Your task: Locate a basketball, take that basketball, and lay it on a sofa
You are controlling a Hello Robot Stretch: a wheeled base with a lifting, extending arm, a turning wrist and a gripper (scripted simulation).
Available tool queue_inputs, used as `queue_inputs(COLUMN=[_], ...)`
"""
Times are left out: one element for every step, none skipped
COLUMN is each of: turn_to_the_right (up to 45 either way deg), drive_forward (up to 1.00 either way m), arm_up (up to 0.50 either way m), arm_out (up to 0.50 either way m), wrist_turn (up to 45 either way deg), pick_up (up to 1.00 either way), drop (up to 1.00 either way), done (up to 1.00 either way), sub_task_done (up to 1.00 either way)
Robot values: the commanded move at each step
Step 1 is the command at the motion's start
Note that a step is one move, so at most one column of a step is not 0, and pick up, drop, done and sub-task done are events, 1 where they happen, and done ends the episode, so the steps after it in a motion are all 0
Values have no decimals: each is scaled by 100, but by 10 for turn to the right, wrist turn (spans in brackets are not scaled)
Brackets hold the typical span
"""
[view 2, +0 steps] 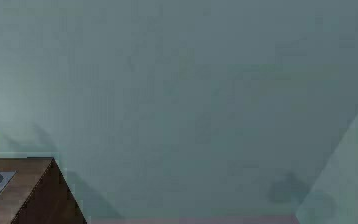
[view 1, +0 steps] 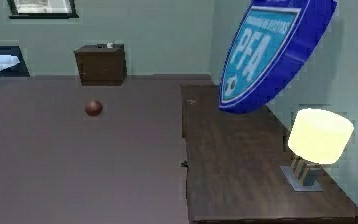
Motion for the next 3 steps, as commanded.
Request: queue_inputs(turn_to_the_right=[-180, 0, 90], drive_forward=[0, 45, 0], arm_up=[0, 0, 0], arm_out=[0, 0, 0], wrist_turn=[0, 0, 0], pick_up=[0, 0, 0], drop=[0, 0, 0], done=[0, 0, 0], sub_task_done=[0, 0, 0])
